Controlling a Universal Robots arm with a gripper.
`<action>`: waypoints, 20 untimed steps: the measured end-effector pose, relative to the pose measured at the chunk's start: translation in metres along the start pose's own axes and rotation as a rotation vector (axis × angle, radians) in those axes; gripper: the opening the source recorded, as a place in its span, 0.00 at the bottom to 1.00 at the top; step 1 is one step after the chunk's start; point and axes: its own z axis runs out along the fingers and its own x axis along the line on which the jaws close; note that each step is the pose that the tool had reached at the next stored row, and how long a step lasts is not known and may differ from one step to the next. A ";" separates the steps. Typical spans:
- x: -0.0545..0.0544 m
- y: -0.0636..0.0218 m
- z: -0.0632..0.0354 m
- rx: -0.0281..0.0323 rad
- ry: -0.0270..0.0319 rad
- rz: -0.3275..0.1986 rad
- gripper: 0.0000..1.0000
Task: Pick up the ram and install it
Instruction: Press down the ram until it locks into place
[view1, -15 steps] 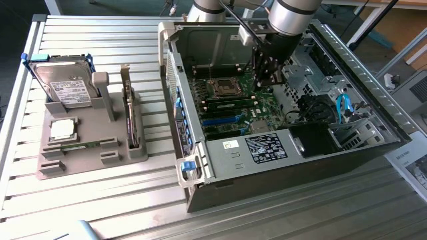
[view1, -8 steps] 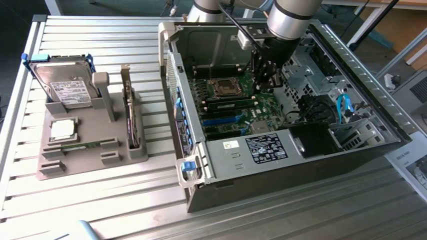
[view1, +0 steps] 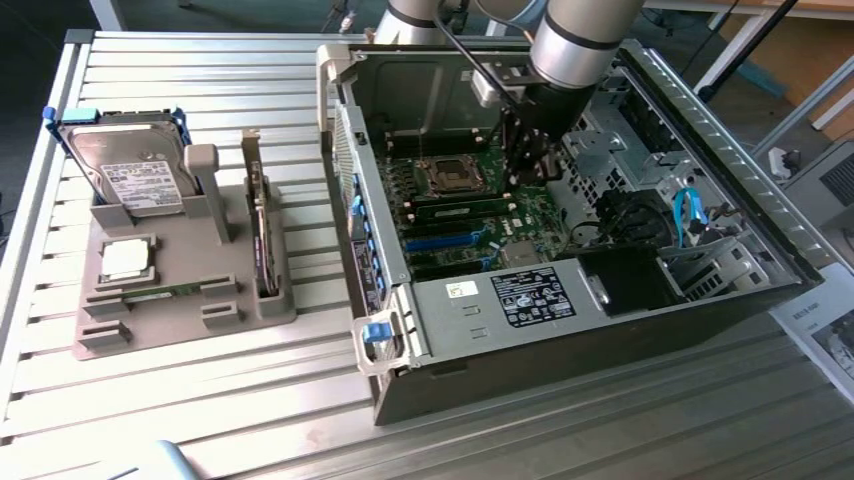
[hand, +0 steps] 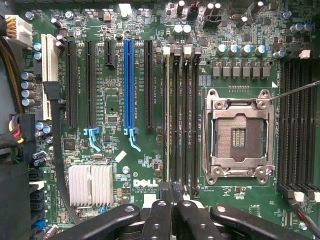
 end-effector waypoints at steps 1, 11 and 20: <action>0.000 0.0000 0.0007 0.0000 0.0000 0.000 0.11; 0.000 0.0001 0.0094 -0.0001 0.0002 0.000 0.11; 0.000 -0.0049 0.0097 0.0000 0.0001 0.000 0.11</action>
